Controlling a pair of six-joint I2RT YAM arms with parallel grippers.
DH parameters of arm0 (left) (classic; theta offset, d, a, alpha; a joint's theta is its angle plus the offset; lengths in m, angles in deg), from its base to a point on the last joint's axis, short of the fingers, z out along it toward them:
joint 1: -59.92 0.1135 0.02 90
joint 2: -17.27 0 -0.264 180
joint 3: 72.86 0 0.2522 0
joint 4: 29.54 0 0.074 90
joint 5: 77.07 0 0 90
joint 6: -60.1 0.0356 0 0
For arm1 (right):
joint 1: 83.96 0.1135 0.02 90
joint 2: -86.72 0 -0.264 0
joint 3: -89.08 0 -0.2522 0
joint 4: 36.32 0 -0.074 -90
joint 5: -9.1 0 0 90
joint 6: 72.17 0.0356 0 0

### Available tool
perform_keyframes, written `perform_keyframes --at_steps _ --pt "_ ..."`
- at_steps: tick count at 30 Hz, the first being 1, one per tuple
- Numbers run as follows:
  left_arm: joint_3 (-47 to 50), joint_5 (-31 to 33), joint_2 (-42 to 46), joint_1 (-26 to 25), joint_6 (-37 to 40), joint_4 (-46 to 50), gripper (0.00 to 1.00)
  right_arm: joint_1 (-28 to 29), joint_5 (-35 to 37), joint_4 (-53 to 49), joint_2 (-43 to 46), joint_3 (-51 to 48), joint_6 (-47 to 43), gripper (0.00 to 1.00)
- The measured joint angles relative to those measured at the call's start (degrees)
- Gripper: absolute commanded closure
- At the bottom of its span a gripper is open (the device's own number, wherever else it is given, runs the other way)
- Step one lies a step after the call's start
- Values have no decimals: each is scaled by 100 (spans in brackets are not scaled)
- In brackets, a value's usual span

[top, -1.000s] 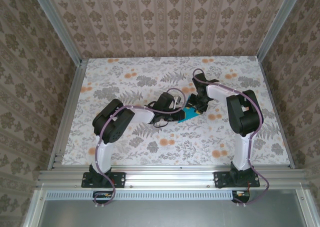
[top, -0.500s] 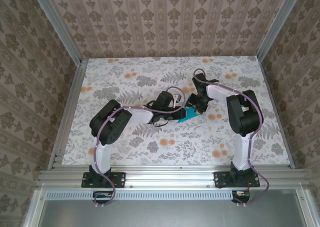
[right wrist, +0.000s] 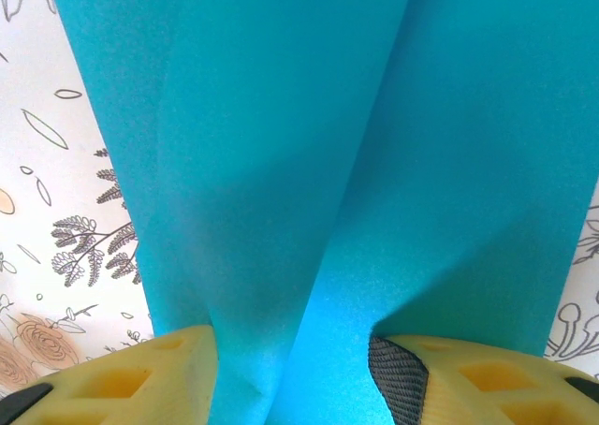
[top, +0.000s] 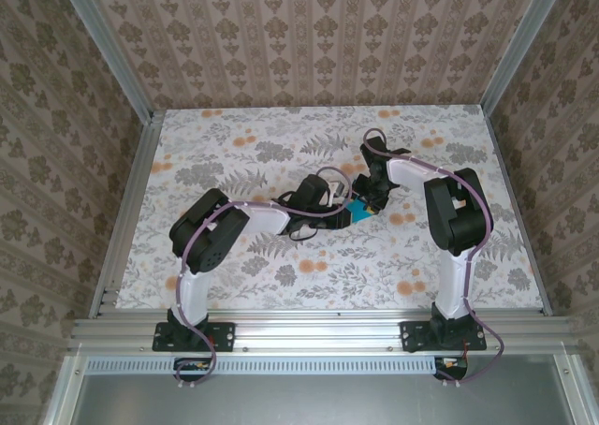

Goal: Fold a paper plane with a square sheet of paper (pick it up from the middle)
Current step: Fourth fold the wing at the center of the table.

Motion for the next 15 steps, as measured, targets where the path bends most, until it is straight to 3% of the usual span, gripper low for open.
perform_keyframes --at_steps 15 --pt "0 302 0 -2 92 216 83 0 0 7 0 -2 17 45"
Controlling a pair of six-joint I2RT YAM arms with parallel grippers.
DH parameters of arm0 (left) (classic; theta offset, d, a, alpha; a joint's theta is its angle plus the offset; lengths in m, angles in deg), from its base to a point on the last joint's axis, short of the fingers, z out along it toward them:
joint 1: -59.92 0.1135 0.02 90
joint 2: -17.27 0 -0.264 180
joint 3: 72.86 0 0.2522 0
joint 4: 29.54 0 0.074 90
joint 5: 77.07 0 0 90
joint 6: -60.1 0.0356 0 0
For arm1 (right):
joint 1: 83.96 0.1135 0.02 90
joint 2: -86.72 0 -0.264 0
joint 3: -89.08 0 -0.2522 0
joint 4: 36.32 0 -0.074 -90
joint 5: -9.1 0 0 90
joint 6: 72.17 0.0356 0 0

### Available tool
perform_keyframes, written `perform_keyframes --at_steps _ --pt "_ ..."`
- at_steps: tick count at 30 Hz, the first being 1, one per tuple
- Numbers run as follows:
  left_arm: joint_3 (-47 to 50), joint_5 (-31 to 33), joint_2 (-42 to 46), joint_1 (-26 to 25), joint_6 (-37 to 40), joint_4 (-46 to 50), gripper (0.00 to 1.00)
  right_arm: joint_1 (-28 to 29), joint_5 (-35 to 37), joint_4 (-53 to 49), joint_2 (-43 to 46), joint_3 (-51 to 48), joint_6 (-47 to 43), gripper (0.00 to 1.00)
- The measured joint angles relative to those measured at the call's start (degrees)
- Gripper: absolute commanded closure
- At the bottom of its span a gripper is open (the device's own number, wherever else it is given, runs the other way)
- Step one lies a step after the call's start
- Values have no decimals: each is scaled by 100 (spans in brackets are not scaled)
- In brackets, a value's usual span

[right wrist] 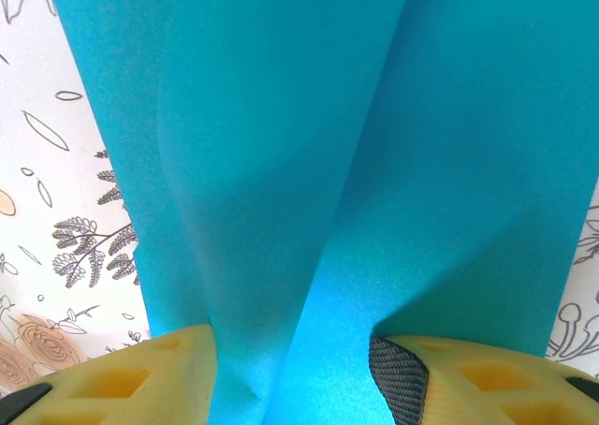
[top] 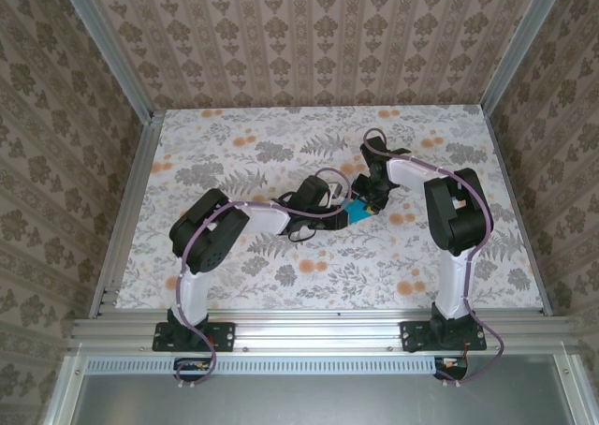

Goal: Fold a paper plane with a square sheet of paper (pick it up from the middle)
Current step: Fourth fold the wing at the center of the table.

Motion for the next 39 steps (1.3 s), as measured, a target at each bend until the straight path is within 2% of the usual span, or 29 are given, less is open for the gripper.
perform_keyframes --at_steps 20,26,39 --pt "-107 -315 -85 52 -138 140 78 0 0 2 -4 0 -2 45" --pt "-103 -330 164 87 -160 190 77 0 0 17 -4 -11 -2 45" --pt "-243 -164 105 120 -184 223 88 0 0 17 -4 -11 -2 45"
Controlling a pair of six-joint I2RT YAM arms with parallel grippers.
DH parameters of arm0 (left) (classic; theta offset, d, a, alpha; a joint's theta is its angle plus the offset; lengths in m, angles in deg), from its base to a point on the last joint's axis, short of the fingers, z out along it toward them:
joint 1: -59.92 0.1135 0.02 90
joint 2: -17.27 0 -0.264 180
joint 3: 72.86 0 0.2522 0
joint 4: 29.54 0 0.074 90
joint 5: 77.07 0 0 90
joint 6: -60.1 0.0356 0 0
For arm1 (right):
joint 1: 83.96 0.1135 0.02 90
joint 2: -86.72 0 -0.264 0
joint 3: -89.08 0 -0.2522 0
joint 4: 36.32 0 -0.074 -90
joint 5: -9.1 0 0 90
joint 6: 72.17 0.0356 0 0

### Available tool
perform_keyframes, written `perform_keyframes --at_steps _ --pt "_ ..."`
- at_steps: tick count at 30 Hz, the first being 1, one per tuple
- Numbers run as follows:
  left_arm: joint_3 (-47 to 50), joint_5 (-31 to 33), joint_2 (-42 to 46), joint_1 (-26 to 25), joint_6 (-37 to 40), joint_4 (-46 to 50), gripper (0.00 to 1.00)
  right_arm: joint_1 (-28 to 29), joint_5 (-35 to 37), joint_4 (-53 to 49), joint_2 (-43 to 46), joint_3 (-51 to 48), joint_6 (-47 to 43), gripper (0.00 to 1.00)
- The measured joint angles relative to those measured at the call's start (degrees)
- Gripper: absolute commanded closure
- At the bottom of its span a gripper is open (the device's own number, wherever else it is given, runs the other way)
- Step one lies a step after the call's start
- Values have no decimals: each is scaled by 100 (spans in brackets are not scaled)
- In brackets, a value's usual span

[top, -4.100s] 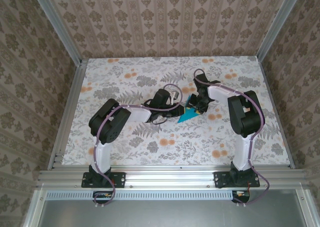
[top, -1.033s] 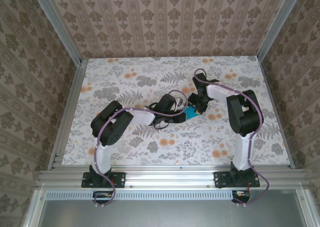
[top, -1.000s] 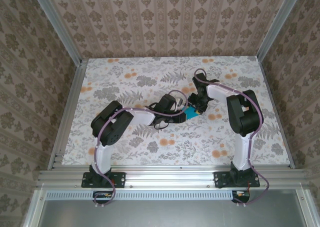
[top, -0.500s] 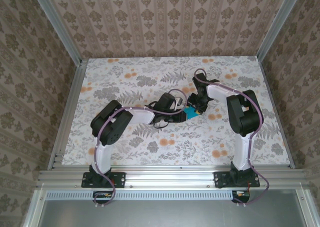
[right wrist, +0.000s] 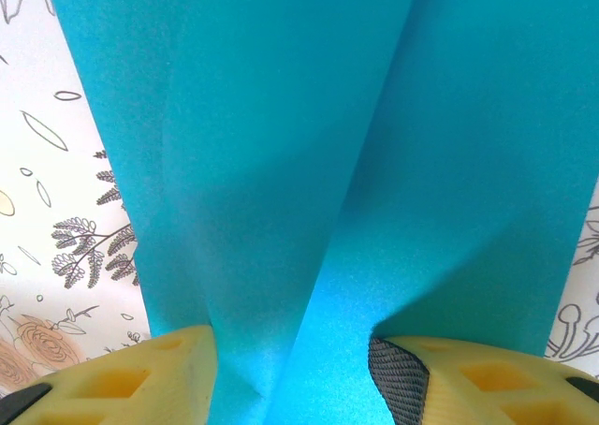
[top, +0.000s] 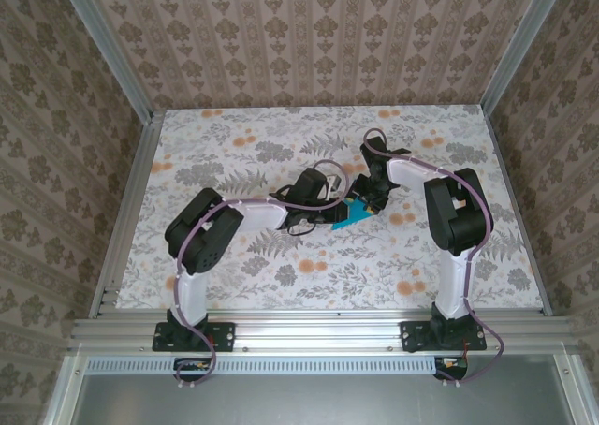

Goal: Fold a paper plane with a square sheet of paper (pick it up from the middle)
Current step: Fourth fold the wing at the center of the table.

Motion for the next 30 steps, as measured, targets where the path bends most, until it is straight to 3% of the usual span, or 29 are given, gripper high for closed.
perform_keyframes --at_steps 30 --pt "-275 343 -365 -7 7 393 100 -61 -184 57 66 -26 -46 45"
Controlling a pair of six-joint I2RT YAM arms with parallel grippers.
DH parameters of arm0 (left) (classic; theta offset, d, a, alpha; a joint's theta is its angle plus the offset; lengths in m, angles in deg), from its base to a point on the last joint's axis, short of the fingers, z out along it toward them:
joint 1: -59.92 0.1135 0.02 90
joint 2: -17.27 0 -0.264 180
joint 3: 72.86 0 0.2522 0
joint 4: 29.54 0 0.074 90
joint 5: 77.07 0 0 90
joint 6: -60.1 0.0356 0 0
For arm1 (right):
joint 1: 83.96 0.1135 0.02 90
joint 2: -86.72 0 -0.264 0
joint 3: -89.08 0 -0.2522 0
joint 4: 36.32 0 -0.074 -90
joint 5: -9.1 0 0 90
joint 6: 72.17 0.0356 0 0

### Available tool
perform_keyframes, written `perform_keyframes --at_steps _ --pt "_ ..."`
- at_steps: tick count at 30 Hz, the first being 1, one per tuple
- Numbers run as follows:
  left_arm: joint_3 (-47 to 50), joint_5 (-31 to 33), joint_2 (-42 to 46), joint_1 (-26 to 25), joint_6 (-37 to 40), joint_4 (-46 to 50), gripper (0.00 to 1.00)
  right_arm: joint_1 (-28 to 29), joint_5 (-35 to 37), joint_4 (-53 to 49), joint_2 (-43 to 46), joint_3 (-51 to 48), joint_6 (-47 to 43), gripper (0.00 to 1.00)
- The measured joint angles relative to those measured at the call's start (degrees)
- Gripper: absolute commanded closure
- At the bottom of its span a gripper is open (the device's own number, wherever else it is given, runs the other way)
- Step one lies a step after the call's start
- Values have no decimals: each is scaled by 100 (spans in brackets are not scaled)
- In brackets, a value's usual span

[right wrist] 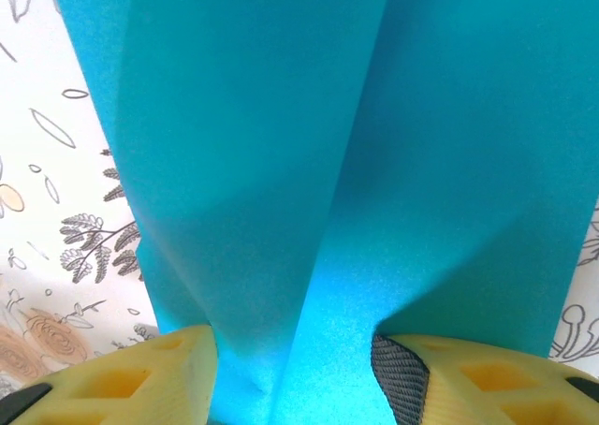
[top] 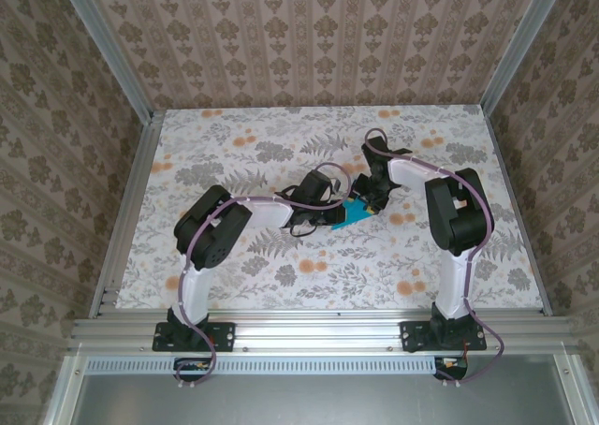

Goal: Fold a paper plane with a square sheet of paper (pick it up from the middle)
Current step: Fourth fold the wing at the center of the table.

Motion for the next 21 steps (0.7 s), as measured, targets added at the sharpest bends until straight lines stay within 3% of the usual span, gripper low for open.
perform_keyframes --at_steps 7,16,19,21 --pt "2 -7 0 0 0 0 100 -105 -437 354 306 -214 -457 45" --pt "2 -9 -4 0 22 0 100 -197 -1263 1965 1591 -1471 -717 78" --pt "2 -9 -4 0 26 2 100 -181 -1482 2295 1563 -1591 -713 91" --pt "2 -9 -4 0 33 2 100 -162 -1563 2459 1464 -1620 -675 94"
